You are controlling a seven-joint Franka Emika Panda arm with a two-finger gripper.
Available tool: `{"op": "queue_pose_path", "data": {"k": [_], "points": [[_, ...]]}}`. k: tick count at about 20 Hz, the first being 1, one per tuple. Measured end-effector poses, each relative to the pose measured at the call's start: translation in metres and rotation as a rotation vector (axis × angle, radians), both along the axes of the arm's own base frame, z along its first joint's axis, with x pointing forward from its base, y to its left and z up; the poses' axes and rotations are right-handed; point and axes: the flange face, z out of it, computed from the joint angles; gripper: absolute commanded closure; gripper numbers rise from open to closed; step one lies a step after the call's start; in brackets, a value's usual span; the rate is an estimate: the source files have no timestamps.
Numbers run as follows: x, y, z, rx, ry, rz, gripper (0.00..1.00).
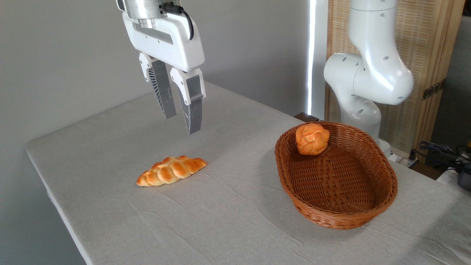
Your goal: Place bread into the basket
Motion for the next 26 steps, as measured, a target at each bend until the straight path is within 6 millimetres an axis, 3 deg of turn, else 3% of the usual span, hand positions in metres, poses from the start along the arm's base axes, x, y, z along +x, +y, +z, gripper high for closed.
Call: {"op": "queue_pose_path", "data": {"k": [5,14,17,21,26], "points": [[0.000,-0.006,-0.001,0.000,0.001,-0.011,0.00],[0.007,-0.060,-0.025,-0.036,0.007,-0.050,0.00],[0.011,-0.088,-0.053,-0.035,0.023,-0.085,0.00],[0.010,-0.132,-0.108,-0.029,0.084,-0.157,0.00],[0.011,-0.143,-0.155,-0.034,0.083,-0.224,0.00]]}}
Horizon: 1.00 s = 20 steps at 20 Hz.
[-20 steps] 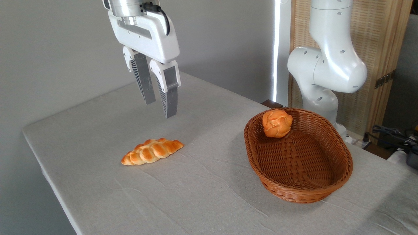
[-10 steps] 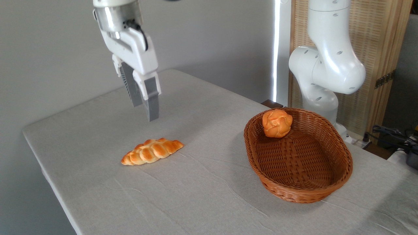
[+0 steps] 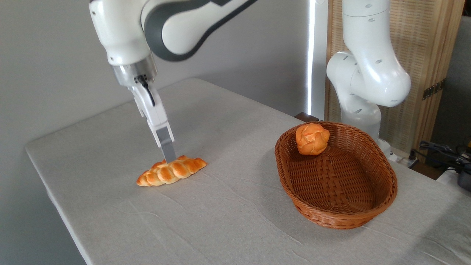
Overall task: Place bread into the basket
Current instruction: 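Lower the open gripper down onto the middle of the braided roll, then close the gripper fingers around the braided roll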
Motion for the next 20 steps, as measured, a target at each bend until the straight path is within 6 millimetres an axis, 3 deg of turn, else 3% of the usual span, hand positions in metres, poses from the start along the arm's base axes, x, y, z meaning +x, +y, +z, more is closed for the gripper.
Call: {"op": "queue_pose_path", "data": {"k": [4,6,20], "points": [[-0.005,-0.017,-0.040,-0.003,0.020,-0.060,0.00],[-0.005,-0.017,-0.048,-0.002,0.031,-0.074,0.00],[-0.005,-0.021,-0.064,0.003,0.016,-0.094,0.03]]}}
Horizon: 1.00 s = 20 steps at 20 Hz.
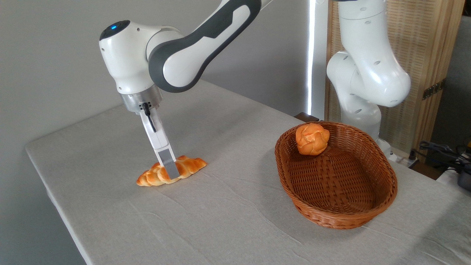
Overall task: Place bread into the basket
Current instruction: 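Close the gripper fingers around the braided roll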
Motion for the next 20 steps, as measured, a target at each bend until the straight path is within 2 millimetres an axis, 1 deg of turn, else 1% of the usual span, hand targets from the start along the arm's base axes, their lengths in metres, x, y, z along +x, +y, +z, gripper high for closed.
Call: {"op": "queue_pose_path", "data": {"k": [1,2,4,5,6,7,8,9,11,20], "points": [[-0.0004,-0.0003,-0.0015,0.001,0.000,-0.001,0.13],[-0.0012,-0.0010,-0.0031,0.002,0.002,-0.003,0.25],[-0.0029,-0.0026,-0.0055,0.004,0.005,-0.007,0.59],[-0.0032,-0.0032,-0.0058,0.005,0.005,-0.009,0.68],[-0.0033,-0.0034,-0.0058,0.005,0.004,-0.010,0.75],[-0.0033,-0.0034,-0.0058,0.006,0.004,-0.010,0.75],[-0.0033,-0.0034,-0.0058,0.006,0.004,-0.010,0.79],[-0.0033,-0.0034,-0.0058,0.006,0.004,-0.010,0.80],[-0.0033,-0.0034,-0.0058,0.006,0.004,-0.010,0.87],[-0.0034,-0.0034,-0.0061,0.006,0.005,-0.010,0.86]]}}
